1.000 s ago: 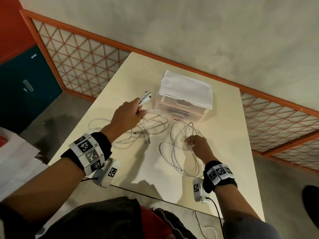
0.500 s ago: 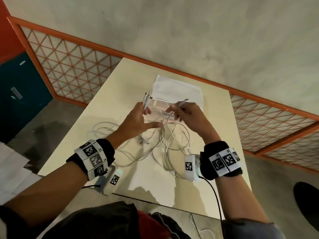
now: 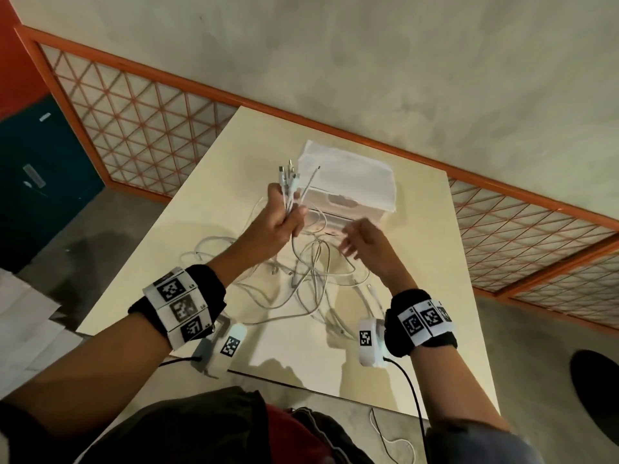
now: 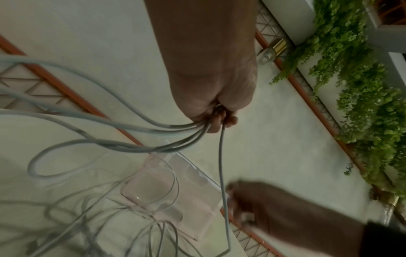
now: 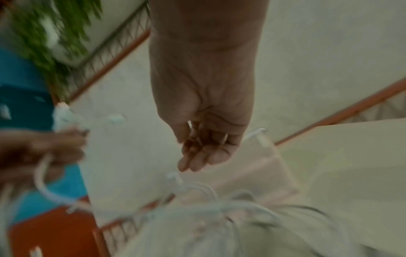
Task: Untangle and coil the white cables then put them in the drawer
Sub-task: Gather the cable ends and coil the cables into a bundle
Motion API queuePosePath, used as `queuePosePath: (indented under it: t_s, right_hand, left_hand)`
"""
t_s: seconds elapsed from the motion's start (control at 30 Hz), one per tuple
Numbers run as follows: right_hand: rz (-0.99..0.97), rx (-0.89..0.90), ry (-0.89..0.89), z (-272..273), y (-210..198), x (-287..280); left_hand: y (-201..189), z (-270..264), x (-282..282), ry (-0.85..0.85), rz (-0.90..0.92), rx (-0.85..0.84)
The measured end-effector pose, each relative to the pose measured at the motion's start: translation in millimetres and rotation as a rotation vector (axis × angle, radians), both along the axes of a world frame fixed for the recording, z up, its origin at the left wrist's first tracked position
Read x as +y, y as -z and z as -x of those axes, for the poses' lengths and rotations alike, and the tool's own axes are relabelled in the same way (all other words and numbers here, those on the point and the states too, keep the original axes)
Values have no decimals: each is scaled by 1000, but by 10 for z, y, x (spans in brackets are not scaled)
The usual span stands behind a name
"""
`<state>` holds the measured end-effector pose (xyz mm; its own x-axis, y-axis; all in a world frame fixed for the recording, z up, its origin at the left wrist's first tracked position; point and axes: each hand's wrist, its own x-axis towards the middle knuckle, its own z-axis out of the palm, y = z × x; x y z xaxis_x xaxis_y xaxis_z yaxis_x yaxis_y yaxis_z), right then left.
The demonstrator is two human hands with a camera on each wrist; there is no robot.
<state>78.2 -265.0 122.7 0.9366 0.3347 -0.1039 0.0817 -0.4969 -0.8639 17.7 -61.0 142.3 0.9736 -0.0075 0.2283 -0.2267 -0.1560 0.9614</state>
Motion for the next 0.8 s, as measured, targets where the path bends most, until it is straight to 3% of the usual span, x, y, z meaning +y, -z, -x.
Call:
queuePosePath:
  t_s: [0.1,0.17,0.4,0.53,0.63,0.73,0.8]
  right_hand:
    - [153,132,-22,115,480,-268]
    - [271,58,-127,242,620,-296]
    - [428,55,-255,141,551,-336]
    - [405,33,-137,29,582,-716]
    - [242,21,-95,-36,514,-847]
    - [110,-43,-102,-37,207,-653]
    - [101,-76,-114,-34,-54,-423]
  left_hand:
    - [-48,-20,108,-39,15,-32]
    - [-108,-26,131,-40,26,-45]
    - [-296,-88,206,-238,76,-196]
    - [-266,-117,478,-543,165,-242]
    - [-276,-148,679,-649,177,-286]
    - [-277,-127,601,-590,130,-249]
    - [-246,-95,448,-418,62,-164]
